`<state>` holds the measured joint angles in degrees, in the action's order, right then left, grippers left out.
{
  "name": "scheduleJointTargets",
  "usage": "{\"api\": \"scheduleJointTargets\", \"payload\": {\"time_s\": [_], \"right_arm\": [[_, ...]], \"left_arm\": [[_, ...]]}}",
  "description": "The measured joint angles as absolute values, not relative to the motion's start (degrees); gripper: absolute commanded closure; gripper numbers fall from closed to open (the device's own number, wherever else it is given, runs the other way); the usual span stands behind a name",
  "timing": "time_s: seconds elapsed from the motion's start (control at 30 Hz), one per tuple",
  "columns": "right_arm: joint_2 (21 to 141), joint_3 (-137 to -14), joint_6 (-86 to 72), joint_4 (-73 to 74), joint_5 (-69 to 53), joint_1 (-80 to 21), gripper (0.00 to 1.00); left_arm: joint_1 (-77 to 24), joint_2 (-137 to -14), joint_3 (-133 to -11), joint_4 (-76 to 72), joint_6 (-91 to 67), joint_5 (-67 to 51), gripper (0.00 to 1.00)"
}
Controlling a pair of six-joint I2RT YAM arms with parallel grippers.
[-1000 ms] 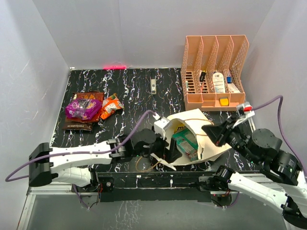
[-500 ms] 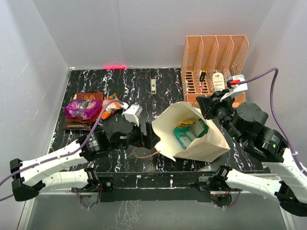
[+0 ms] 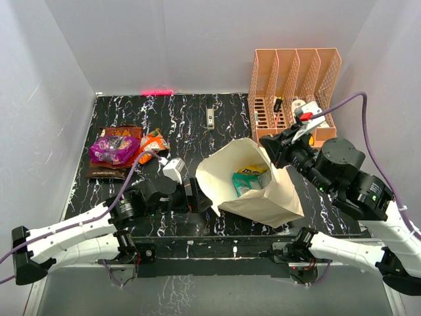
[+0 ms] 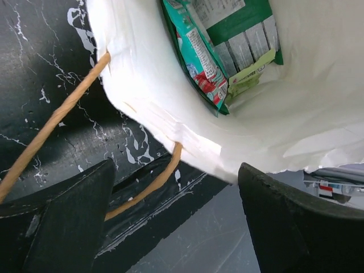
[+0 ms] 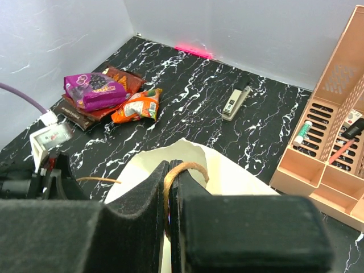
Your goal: Take the snacks out of the paper bag
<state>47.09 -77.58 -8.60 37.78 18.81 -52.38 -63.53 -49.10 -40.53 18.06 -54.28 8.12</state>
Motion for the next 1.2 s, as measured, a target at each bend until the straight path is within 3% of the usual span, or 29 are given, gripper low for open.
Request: {"api": "scheduleJointTargets", "payload": {"time_s": [0.07, 0.3, 0.53, 0.73, 1.07, 1.2], "right_arm": [[46.50, -77.41, -8.64, 37.91, 17.98, -52.38, 0.93], [42.68, -75.29, -9.13, 38.48, 16.56, -52.38, 0.93], [43.29, -75.26, -9.10, 38.87, 14.15, -52.38, 0.93], [46.22, -76.86, -9.45, 40.36, 15.53, -52.38, 0.93], [55.16, -85.78, -5.08, 44.86, 20.67, -52.38, 0.93], [61.23, -90.56, 0.97, 45.43, 20.67, -52.38, 0.93]], "left_arm": [[-63.53, -47.53, -41.28, 20.05, -54.48, 8.97, 0.02], [-63.51, -46.54, -55.31, 30.85, -50.37, 16.69, 0.02], [-59.31, -53.69, -63.13, 35.18, -44.31, 19.20, 0.03], [-48.90, -63.00, -60.73, 34.00, -41.32, 9.08, 0.28], [-48.60, -58.41, -46.94, 22.26, -46.22, -1.72, 0.98], [-48.56, -59.05, -43.83, 15.20, -49.36, -4.93, 1.00]]}}
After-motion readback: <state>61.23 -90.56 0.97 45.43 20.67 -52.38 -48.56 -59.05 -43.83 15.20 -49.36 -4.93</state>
